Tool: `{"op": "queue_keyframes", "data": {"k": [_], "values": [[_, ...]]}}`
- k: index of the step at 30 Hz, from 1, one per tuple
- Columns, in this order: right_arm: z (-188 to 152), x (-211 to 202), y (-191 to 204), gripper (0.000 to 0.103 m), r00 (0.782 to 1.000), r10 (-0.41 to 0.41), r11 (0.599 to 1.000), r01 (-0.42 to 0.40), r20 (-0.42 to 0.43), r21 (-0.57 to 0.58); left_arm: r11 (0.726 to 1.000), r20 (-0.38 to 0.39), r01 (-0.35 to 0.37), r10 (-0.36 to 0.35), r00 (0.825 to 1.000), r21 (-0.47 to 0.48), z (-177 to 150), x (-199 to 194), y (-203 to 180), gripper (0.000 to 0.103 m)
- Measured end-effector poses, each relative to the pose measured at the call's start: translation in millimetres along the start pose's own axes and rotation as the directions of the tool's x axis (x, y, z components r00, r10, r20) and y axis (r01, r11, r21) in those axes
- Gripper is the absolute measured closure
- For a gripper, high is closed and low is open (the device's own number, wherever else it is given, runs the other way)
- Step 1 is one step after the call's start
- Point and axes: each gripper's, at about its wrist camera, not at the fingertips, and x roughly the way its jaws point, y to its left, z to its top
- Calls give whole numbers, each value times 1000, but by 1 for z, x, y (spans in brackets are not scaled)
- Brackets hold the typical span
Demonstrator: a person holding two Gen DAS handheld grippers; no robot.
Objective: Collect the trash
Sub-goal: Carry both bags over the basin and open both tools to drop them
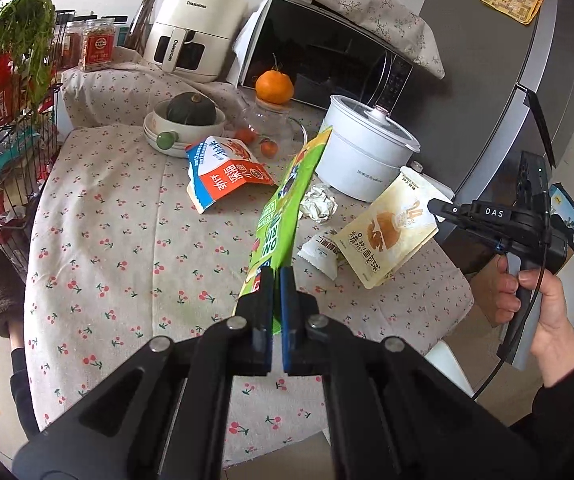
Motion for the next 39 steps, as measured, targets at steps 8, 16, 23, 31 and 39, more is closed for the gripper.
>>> {"op": "queue_keyframes", "data": {"k": [8, 16, 23, 31, 39], "values": [[-11, -93, -5, 100, 997, -26, 998, 31, 75, -58, 995, -9, 100, -100, 995, 25, -3, -16, -37, 100], [-40, -163, -31, 100, 991, -113, 992, 117, 71, -55, 969, -112, 227, -216, 970, 98, -30, -16, -90, 100], [-80, -197, -67, 100, 983, -183, 983, 183, -6, -33, 933, -258, 333, -290, 922, 139, -70, -5, -138, 100], [-116, -197, -105, 99, 956, -266, 964, 267, -121, -13, 909, -402, 372, -275, 873, 186, -116, 21, -188, 100], [-122, -189, -125, 99, 936, -298, 953, 304, -190, 5, 892, -448, 366, -222, 866, 265, -143, 42, -216, 98]]}}
